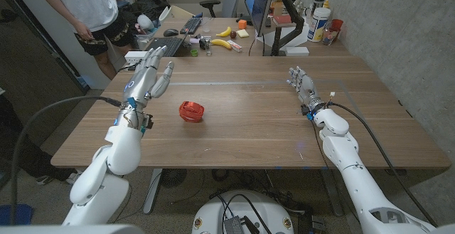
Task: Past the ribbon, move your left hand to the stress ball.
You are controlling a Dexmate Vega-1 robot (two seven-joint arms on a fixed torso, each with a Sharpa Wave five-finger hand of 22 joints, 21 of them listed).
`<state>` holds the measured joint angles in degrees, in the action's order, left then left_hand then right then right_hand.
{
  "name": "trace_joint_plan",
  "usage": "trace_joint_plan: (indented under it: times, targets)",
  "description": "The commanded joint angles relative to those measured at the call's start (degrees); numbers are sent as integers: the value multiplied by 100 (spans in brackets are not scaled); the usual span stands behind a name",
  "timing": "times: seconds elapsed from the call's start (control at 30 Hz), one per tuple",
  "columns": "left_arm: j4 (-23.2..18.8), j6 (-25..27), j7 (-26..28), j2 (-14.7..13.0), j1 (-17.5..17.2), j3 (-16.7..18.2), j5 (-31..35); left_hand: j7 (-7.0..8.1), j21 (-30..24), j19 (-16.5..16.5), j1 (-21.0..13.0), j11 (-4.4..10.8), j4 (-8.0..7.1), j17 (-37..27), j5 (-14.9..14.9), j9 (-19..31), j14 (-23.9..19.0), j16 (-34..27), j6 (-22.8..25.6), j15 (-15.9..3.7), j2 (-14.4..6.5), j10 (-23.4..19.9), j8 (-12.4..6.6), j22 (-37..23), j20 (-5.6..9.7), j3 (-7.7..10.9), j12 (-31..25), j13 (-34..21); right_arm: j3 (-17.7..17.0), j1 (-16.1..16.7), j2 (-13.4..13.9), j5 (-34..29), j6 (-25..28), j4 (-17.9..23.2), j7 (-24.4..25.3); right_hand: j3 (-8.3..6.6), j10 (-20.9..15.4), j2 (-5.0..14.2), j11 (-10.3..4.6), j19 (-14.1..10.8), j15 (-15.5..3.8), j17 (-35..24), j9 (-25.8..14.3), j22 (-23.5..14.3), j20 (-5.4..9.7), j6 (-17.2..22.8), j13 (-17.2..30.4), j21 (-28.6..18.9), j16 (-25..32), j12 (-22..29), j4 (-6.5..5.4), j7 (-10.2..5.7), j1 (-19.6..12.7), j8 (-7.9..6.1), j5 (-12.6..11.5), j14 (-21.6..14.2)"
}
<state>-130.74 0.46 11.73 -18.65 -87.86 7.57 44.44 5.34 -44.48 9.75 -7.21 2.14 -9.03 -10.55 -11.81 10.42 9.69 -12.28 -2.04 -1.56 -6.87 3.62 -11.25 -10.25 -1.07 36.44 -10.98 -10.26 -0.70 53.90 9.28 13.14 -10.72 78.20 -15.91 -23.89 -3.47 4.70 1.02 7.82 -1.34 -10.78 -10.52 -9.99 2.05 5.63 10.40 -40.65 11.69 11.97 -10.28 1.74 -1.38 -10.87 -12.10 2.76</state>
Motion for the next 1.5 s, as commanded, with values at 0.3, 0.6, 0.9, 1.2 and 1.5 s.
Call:
trace_joint_plan:
  times: [0.3,0.6,0.9,1.2,1.5]
  targets:
    - [-374,855,-139,160,-338,-120,608,16,24,854,-89,-66,-6,-21,23,21,-25,-2,105,105,-256,45,-11,-28,-143,67,16,-26,62,-30,-1,-36,18,-33,-7,2,-39,581,7,-17,-35,-33,-20,-25,340,41,20,39,19,11,0,1,44,-12,-47,10]
    - [-483,1065,-126,167,-453,-160,775,12,22,812,-105,-91,-14,-32,31,25,-111,-34,201,131,-261,-60,-33,-30,-205,88,-23,-28,104,-62,2,-62,10,-60,-8,5,-43,579,6,-21,-38,-34,-20,-25,339,41,20,51,18,11,-1,5,45,-12,-48,11]
    - [-595,1288,-202,180,-559,-173,902,-1,17,764,-124,-96,-25,-43,38,31,-158,-48,370,134,-279,-134,-79,-33,-236,120,-41,-31,128,-66,11,-73,10,-71,-8,6,-37,580,12,-25,-33,-33,-20,-26,338,42,19,61,17,8,-1,4,46,-12,-48,10]
    - [-715,1571,-385,211,-633,-219,1031,4,20,750,-151,-120,-26,-48,45,36,-186,-52,455,157,-297,-188,-88,-37,-273,160,-49,-34,134,-47,21,-73,5,-46,-3,5,-37,584,7,-29,-37,-32,-20,-26,340,39,19,71,16,8,1,1,43,-11,-50,11]
    - [-789,1853,-593,226,-699,-256,1128,11,28,756,-169,-116,-30,-52,49,38,-185,-48,447,156,-312,-180,-69,-39,-307,190,-39,-36,153,-49,27,-76,22,-36,-15,7,-34,582,1,-35,-35,-32,-20,-26,340,44,19,81,17,6,1,3,43,-12,-50,8]
